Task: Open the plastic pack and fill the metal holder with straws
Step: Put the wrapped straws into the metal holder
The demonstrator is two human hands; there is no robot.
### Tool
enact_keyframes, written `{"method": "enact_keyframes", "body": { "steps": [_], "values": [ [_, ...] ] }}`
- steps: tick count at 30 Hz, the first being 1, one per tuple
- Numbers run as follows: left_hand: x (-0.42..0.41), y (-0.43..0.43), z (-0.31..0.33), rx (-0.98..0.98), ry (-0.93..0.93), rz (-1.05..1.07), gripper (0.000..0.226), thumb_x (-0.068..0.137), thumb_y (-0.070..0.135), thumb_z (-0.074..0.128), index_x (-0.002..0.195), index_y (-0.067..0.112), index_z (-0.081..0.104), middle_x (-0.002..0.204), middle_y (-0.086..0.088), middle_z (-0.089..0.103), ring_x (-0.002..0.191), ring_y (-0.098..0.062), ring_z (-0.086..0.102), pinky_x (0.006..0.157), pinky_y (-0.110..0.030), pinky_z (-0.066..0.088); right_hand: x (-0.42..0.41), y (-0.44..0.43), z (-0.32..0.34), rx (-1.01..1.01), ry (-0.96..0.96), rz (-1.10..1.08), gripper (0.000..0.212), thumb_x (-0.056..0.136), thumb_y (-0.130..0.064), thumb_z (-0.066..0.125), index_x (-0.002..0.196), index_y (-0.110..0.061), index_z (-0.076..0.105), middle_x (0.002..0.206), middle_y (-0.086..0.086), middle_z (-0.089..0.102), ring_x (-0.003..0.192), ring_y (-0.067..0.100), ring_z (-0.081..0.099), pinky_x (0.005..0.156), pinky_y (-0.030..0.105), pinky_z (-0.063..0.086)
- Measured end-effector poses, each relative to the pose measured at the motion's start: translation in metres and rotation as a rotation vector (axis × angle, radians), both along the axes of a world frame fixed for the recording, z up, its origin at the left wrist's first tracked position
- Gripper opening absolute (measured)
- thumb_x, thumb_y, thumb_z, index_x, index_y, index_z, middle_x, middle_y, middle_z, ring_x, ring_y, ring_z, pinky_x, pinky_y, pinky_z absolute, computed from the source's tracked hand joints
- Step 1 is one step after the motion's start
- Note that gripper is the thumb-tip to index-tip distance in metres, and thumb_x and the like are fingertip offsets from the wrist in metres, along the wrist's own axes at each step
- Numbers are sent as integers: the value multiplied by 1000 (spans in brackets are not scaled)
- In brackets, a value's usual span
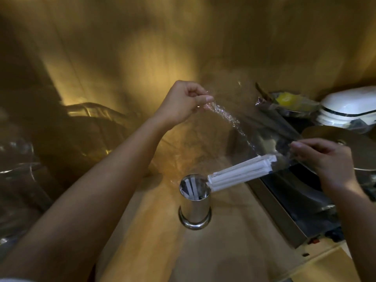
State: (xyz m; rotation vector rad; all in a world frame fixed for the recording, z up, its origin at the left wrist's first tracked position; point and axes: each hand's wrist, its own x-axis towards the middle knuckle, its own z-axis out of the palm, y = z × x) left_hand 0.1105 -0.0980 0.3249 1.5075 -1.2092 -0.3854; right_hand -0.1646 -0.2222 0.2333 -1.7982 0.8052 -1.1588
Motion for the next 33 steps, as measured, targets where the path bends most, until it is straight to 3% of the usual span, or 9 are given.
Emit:
{"method": "enact_keyframes", "body": {
  "steps": [2, 6, 10, 13, 15, 19, 25, 30, 33],
  "values": [
    [4, 4, -5, 3, 38, 8, 23, 81, 6, 67, 64, 19, 58, 57, 6, 66, 49, -2, 63, 48, -16, 41, 4, -4, 0, -24, -8, 24, 6, 78, -14, 68, 82, -17, 71, 66, -15, 71, 62, 1, 61, 60, 7, 48],
    [11, 11, -11, 5, 52, 31, 21, 81, 8, 68, 66, 17, 57, 58, 7, 67, 50, 0, 64, 49, -16, 42, 11, -10, -2, 12, -7, 68, 9, 77, -19, 68, 77, -27, 73, 69, -13, 71, 67, 6, 61, 64, 14, 49],
    [15, 15, -13, 1, 40, 52, 17, 81, 10, 68, 68, 17, 59, 59, 4, 66, 51, -2, 63, 50, -16, 43, 17, -9, -3, 31, -47, 97, 13, 78, -21, 68, 73, -32, 72, 68, -15, 71, 64, 1, 61, 60, 8, 48],
    [16, 17, -15, -4, 42, 69, 19, 81, 10, 68, 67, 20, 61, 62, -1, 64, 54, -5, 65, 53, -18, 44, 15, -8, -6, 60, -61, 121, 8, 77, -27, 67, 83, -32, 70, 80, -10, 72, 75, 7, 63, 66, 15, 51],
    [18, 19, -17, -6, 56, 76, 19, 82, 10, 68, 67, 20, 60, 58, 3, 65, 55, -4, 66, 54, -19, 45, 15, -7, -7, 125, -99, 151, 22, 72, -30, 67, 94, -32, 68, 89, -7, 71, 84, 8, 65, 69, 22, 54],
    [20, 22, -19, 0, 53, 105, 17, 82, 12, 67, 69, 19, 61, 51, 8, 64, 59, -11, 66, 56, -21, 46, 21, -4, -21, 317, -158, 232, 34, 66, -28, 67, 99, -32, 62, 102, -2, 68, 93, 9, 64, 70, 18, 56],
    [19, 30, -23, 7, 94, 116, 14, 85, 20, 65, 74, 13, 61, 56, 6, 67, 56, -4, 66, 56, -19, 48, 46, 22, -68, 480, -42, 308, 43, 66, -17, 70, 108, -13, 61, 91, 5, 67, 57, 4, 62, 42, 16, 46],
    [22, 42, -29, 66, 41, 104, 13, 84, 27, 65, 79, 16, 65, 74, -2, 69, 68, -6, 66, 69, -26, 49, 65, 26, -93, 457, 14, 256, 23, 78, -14, 68, 101, -14, 66, 87, 8, 69, 59, 12, 64, 44, 22, 48],
    [30, 54, -38, 138, 27, 84, 18, 80, 22, 69, 92, 9, 67, 84, -6, 69, 79, -9, 65, 74, -20, 49, 69, 19, -98, 469, 2, 224, 14, 75, -19, 71, 88, -15, 71, 80, 7, 72, 59, 13, 64, 45, 24, 47]
  ]
}}
